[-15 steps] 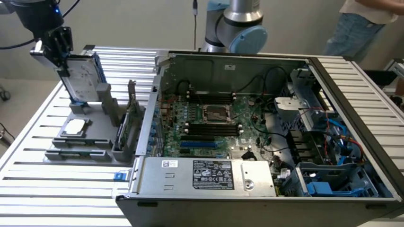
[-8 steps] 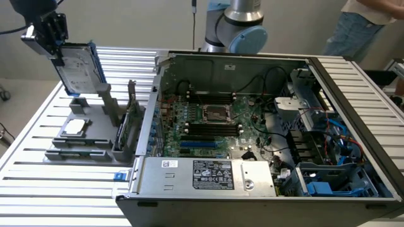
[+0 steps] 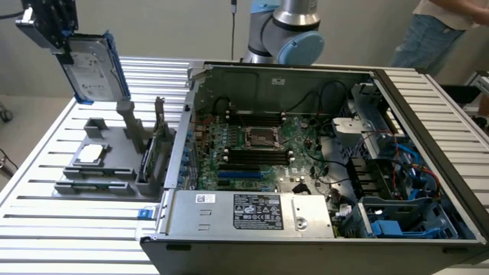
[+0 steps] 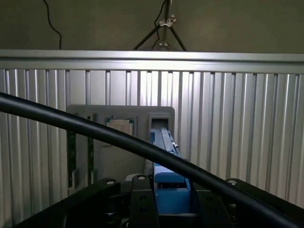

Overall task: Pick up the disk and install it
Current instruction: 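Pick up the disk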

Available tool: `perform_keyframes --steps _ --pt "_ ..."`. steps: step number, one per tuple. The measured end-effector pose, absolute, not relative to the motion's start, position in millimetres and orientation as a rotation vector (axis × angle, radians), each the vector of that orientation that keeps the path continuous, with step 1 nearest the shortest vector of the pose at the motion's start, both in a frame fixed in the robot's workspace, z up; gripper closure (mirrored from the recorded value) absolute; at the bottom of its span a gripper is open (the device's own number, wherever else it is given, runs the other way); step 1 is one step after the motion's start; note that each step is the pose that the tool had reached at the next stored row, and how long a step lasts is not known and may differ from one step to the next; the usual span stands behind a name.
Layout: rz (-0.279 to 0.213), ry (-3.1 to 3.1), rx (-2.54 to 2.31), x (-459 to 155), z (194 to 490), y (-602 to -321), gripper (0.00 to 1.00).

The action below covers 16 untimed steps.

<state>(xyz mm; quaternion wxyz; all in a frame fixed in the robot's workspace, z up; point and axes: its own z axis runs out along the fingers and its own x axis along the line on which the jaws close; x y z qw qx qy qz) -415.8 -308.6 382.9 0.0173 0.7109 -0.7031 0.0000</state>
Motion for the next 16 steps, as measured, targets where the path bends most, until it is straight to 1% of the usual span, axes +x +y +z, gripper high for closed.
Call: perform_keyframes --steps 8,16 --pt "-0.006 -2.182 2.206 -380.7 419.3 -310.3 0.67" --pt "-0.016 -2.177 2.202 -347.7 455.6 -321.3 0.67"
